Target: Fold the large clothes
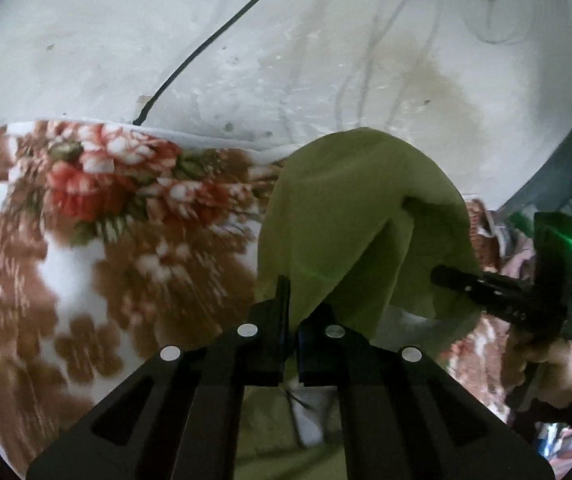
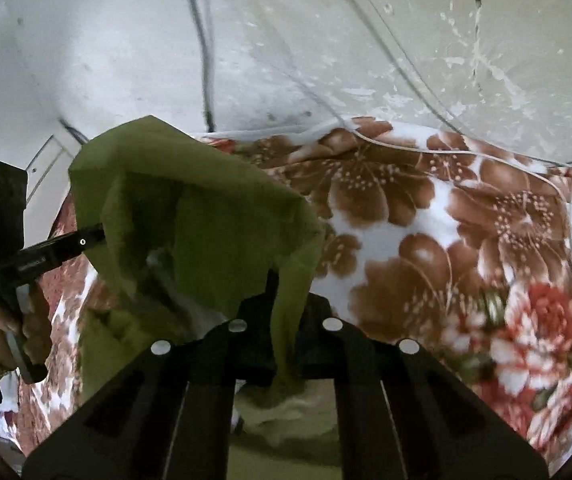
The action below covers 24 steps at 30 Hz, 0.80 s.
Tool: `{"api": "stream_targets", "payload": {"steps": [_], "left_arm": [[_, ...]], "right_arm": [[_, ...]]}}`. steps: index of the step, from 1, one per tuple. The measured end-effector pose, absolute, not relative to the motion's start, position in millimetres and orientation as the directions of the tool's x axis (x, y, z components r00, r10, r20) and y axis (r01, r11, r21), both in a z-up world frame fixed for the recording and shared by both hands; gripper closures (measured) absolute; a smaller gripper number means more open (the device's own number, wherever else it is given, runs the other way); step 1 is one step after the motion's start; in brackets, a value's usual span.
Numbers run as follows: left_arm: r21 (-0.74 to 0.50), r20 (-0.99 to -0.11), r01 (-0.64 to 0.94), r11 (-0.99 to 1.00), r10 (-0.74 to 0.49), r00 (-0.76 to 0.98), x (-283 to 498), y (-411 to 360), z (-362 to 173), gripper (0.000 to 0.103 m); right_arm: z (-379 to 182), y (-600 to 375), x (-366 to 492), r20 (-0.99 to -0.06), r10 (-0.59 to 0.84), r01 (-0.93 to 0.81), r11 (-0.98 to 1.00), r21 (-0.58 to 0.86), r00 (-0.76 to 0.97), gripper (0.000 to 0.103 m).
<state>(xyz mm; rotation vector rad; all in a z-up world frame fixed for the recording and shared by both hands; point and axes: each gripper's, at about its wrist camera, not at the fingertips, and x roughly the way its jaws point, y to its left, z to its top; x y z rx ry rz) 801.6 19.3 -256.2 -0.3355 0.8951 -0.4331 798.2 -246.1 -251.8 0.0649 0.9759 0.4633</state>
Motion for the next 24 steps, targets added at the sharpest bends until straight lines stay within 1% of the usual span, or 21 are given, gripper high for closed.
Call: {"api": "stream_targets", "payload": {"steps": [3, 5, 8, 14, 19, 21, 22, 24], "left_arm": [[-0.467, -0.664, 0.228, 0.855, -0.508, 0.548, 762, 24, -247, 0.1], [-0.462, -0.665, 0.246, 0.852, -0.516, 0.54, 727, 26, -244, 0.1], [-0.443, -0.682, 0.261, 0.858, -0.511, 0.523, 688, 30, -255, 0.099], [-0.435, -0.739, 0.245, 0.867, -0.499, 0.453, 600, 31, -302, 0.098], [-0.421, -0.783, 0.204, 0.884, -0.467, 0.411, 542, 31, -350, 0.097], [-0.39, -0.797, 0.185, 0.902, -0.431, 0.423, 525, 32, -364, 0.096], [-0.386, -0.805, 0.179, 0.905, -0.425, 0.413, 519, 31, -373, 0.095], [-0.364, -0.824, 0.17, 0.916, -0.402, 0.4, 507, 28, -385, 0.091]], "right_arm": [[-246, -243, 767, -0.761, 0.435, -0.355, 0.89, 0.284, 0.481, 0.096], [-244, -241, 731, -0.751, 0.45, -0.371, 0.882, 0.29, 0.483, 0.096], [-252, -236, 686, -0.766, 0.45, -0.397, 0.875, 0.276, 0.459, 0.096], [-300, -245, 610, -0.803, 0.425, -0.348, 0.891, 0.291, 0.418, 0.094], [-339, -242, 562, -0.861, 0.356, -0.366, 0.904, 0.22, 0.363, 0.092], [-356, -243, 549, -0.876, 0.349, -0.366, 0.904, 0.221, 0.332, 0.089], [-367, -244, 543, -0.888, 0.342, -0.362, 0.905, 0.223, 0.307, 0.085], [-384, -247, 532, -0.909, 0.317, -0.354, 0.911, 0.212, 0.271, 0.079]]}}
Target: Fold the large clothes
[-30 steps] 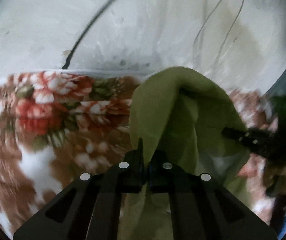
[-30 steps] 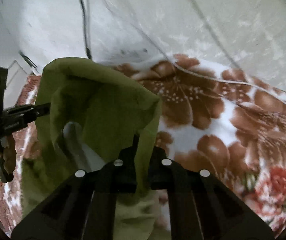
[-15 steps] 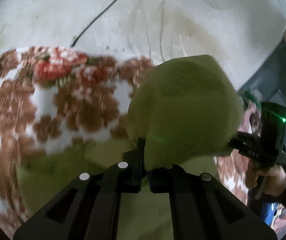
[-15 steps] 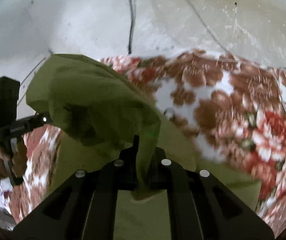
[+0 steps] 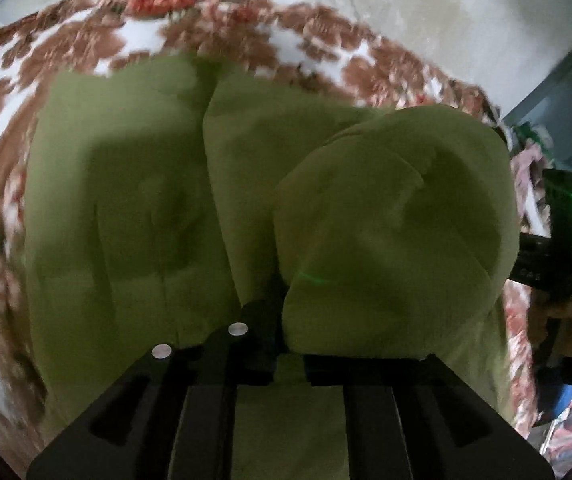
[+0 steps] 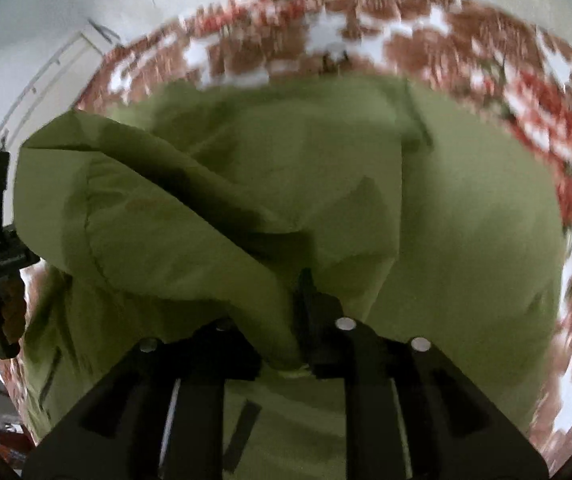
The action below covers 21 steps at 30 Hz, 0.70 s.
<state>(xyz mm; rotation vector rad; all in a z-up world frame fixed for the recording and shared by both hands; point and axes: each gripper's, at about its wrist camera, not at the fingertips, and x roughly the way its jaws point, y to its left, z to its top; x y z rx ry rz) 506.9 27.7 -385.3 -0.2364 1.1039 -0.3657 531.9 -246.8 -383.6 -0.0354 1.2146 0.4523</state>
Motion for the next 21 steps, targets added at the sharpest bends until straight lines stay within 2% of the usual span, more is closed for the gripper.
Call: {"api": "stream_targets", "payload": {"steps": [1, 2, 3, 4, 5, 6, 10, 13, 17, 21], "left_arm": [[-0.348, -0.831, 0.179, 0.92, -0.391, 0.397, 501, 26, -390, 0.089], [-0.321, -0.838, 0.194, 0.927, -0.374, 0.397, 495, 24, -392, 0.081], [-0.301, -0.843, 0.204, 0.932, -0.36, 0.4, 491, 23, -392, 0.07], [-0.272, -0.849, 0.226, 0.935, -0.344, 0.402, 485, 22, -392, 0.063], [-0.245, -0.856, 0.243, 0.939, -0.327, 0.4, 480, 22, -393, 0.038], [-0.2, -0.867, 0.26, 0.945, -0.294, 0.403, 472, 23, -393, 0.026], [-0.126, -0.888, 0.315, 0.941, -0.249, 0.386, 444, 42, -385, 0.026], [-0.131, -0.889, 0.293, 0.947, -0.243, 0.387, 444, 65, -371, 0.026], [-0.236, -0.86, 0.22, 0.947, -0.308, 0.407, 477, 92, -353, 0.026], [-0.36, -0.807, 0.153, 0.92, -0.39, 0.444, 534, 93, -347, 0.026]], "right_arm": [[-390, -250, 526, -0.916, 0.309, -0.35, 0.913, 0.21, 0.257, 0.069], [-393, -254, 522, -0.919, 0.302, -0.344, 0.916, 0.207, 0.253, 0.051], [-394, -260, 517, -0.919, 0.301, -0.339, 0.918, 0.206, 0.255, 0.044], [-393, -265, 513, -0.918, 0.302, -0.335, 0.919, 0.208, 0.258, 0.038], [-392, -272, 508, -0.918, 0.302, -0.333, 0.919, 0.209, 0.258, 0.035], [-391, -280, 504, -0.92, 0.293, -0.327, 0.923, 0.202, 0.26, 0.035], [-385, -303, 502, -0.93, 0.26, -0.317, 0.932, 0.173, 0.259, 0.034], [-374, -312, 521, -0.929, 0.25, -0.305, 0.938, 0.162, 0.275, 0.034], [-341, -321, 553, -0.881, 0.345, -0.283, 0.924, 0.257, 0.324, 0.034], [-325, -324, 559, -0.868, 0.4, -0.284, 0.904, 0.32, 0.293, 0.034]]}}
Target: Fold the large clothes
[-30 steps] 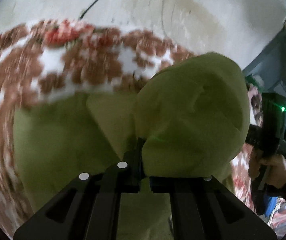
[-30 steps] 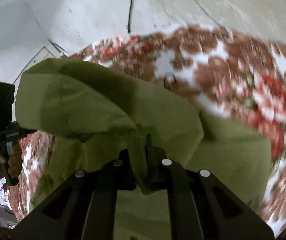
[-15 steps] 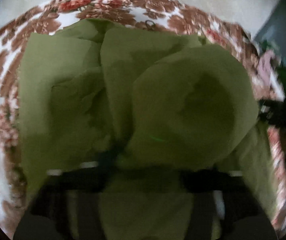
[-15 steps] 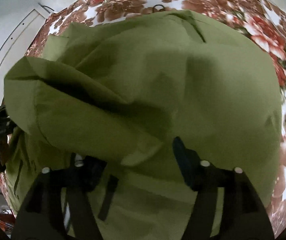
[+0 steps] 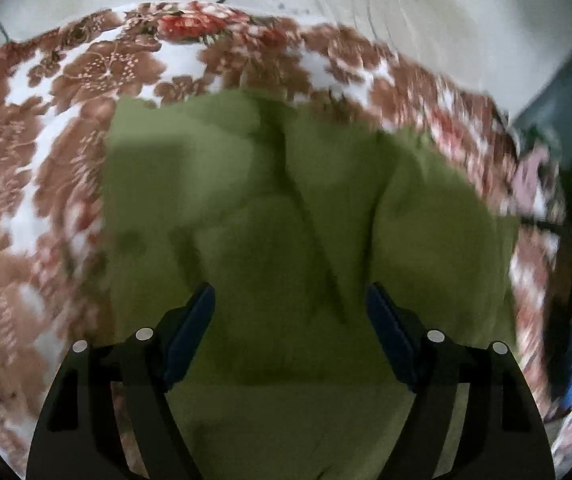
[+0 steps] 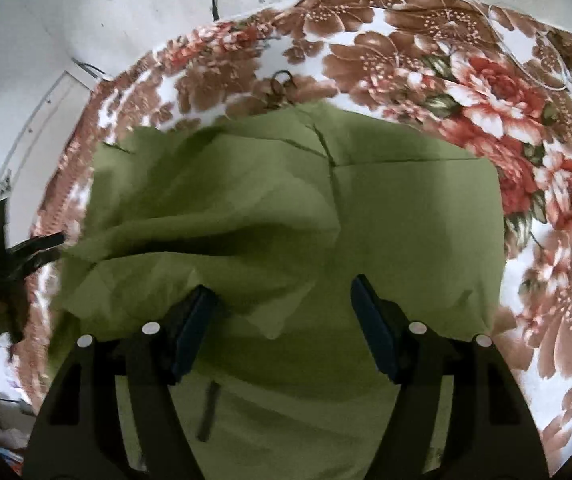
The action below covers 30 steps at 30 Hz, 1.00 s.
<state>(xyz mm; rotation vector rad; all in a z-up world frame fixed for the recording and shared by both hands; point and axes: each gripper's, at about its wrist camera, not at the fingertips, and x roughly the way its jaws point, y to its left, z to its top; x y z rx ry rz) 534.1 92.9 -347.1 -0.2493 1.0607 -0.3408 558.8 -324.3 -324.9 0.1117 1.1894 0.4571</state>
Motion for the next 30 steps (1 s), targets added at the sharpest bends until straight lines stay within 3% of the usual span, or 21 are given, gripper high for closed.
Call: {"api": "stream_targets", "payload": {"steps": [8, 12, 17, 21, 25, 26, 27, 29, 30], "left_arm": [[-0.433, -0.78, 0.13, 0.892, -0.444, 0.441, 605, 70, -368, 0.026], [-0.432, -0.783, 0.132, 0.892, -0.443, 0.436, 628, 66, -376, 0.026], [-0.421, -0.796, 0.109, 0.901, -0.424, 0.432, 651, 66, -388, 0.026], [-0.439, -0.79, 0.11, 0.892, -0.441, 0.426, 668, 66, -393, 0.03], [-0.447, -0.79, 0.13, 0.885, -0.459, 0.406, 686, 59, -398, 0.041], [-0.446, -0.793, 0.133, 0.885, -0.459, 0.401, 690, 57, -400, 0.053], [-0.458, -0.79, 0.134, 0.879, -0.471, 0.392, 694, 55, -401, 0.074], [-0.446, -0.801, 0.13, 0.885, -0.46, 0.382, 702, 50, -402, 0.094], [-0.43, -0.805, 0.139, 0.892, -0.448, 0.389, 705, 49, -400, 0.098]], "right_arm": [[-328, -353, 544, -0.922, 0.321, -0.214, 0.937, 0.276, 0.216, 0.034], [-338, -348, 581, -0.926, 0.287, -0.235, 0.944, 0.231, 0.244, 0.032], [-361, -307, 657, -0.908, 0.341, -0.27, 0.923, 0.274, 0.244, 0.031], [-379, -277, 702, -0.919, 0.311, -0.313, 0.921, 0.23, 0.243, 0.031], [-404, -263, 728, -0.911, 0.377, -0.256, 0.909, 0.329, 0.167, 0.033], [-407, -262, 729, -0.906, 0.389, -0.244, 0.906, 0.345, 0.164, 0.042], [-411, -260, 731, -0.908, 0.389, -0.237, 0.907, 0.347, 0.158, 0.05], [-414, -263, 736, -0.903, 0.399, -0.222, 0.906, 0.361, 0.162, 0.083], [-413, -268, 739, -0.897, 0.408, -0.205, 0.905, 0.373, 0.17, 0.089]]}}
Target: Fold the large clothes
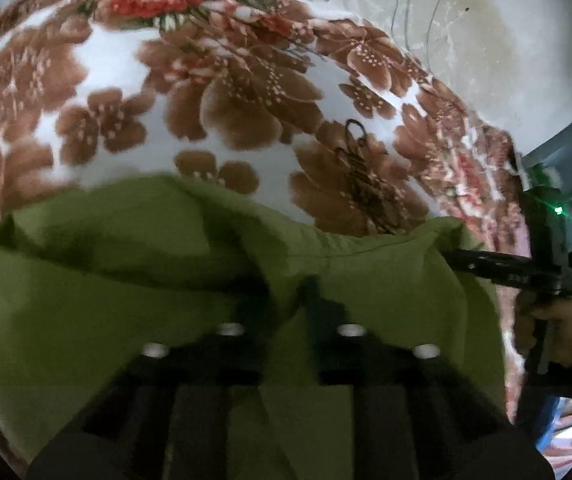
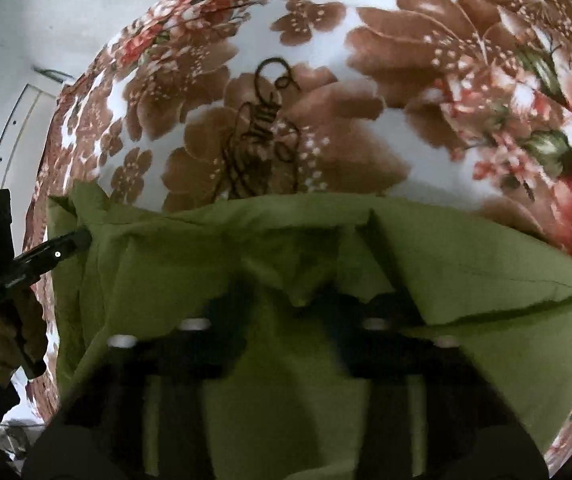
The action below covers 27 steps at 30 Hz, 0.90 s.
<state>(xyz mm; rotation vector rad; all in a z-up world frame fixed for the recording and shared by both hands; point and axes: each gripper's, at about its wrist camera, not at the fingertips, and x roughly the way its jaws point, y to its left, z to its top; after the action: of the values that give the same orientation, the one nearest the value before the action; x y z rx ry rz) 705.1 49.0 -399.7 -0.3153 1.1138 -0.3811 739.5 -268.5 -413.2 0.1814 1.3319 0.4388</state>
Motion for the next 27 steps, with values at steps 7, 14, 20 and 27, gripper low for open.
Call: {"api": "stream_targets", "payload": {"steps": [7, 14, 20, 27], "left_arm": [[-0.294, -0.828, 0.182, 0.938, -0.345, 0.442, 750, 43, -378, 0.1], [-0.189, -0.866, 0.14, 0.972, -0.233, 0.443, 747, 35, -407, 0.073], [-0.106, -0.79, 0.148, 0.983, -0.173, 0.588, 651, 40, -364, 0.042], [-0.078, -0.79, 0.196, 0.977, -0.181, 0.586, 564, -8, -385, 0.031]], "right_arm": [[-391, -270, 763, -0.874, 0.404, -0.219, 0.91, 0.353, 0.269, 0.095], [-414, -265, 750, -0.894, 0.346, -0.224, 0.931, 0.289, 0.286, 0.078], [-347, -260, 682, -0.859, 0.236, -0.335, 0.939, 0.081, 0.454, 0.018], [-380, -237, 610, -0.883, 0.118, -0.248, 0.969, 0.002, 0.454, 0.016]]}}
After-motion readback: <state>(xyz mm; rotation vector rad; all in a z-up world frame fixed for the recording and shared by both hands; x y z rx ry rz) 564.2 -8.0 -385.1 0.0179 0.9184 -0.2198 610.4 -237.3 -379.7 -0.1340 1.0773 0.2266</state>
